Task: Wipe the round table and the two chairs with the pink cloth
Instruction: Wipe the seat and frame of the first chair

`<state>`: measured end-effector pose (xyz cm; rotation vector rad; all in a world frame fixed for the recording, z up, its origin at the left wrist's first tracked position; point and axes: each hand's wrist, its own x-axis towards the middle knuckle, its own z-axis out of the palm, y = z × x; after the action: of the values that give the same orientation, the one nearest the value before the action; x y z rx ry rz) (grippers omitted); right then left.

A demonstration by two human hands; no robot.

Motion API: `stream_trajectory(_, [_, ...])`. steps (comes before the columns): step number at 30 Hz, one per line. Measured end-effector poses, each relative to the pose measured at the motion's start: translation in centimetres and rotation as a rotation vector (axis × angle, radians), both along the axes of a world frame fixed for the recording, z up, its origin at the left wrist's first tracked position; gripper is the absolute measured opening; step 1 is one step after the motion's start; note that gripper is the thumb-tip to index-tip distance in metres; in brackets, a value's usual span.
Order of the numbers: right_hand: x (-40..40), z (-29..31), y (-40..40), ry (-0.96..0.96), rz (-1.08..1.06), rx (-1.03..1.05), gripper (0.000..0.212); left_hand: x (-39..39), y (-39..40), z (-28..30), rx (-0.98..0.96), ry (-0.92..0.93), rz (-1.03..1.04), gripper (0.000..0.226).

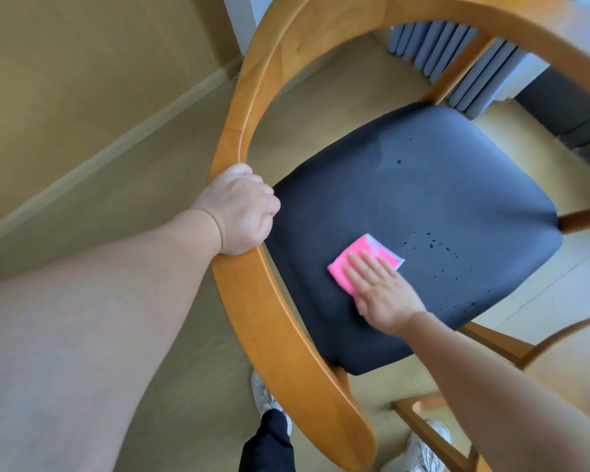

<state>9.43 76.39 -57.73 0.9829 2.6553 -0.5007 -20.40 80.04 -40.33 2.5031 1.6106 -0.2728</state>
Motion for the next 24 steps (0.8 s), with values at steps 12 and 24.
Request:
stream_trajectory(12, [6.2,-1.5,6.5,-0.02,-0.691,0.038,0.063,0.2,0.1,0.0,0.023,0.065,-0.041,0.03])
stream_trajectory(24, [1.1,-1.1,-7.9,-0.029,-0.245,-0.081,0.056,8.3,-9.3,0.0,-0.047,-0.053,0.1,0.025])
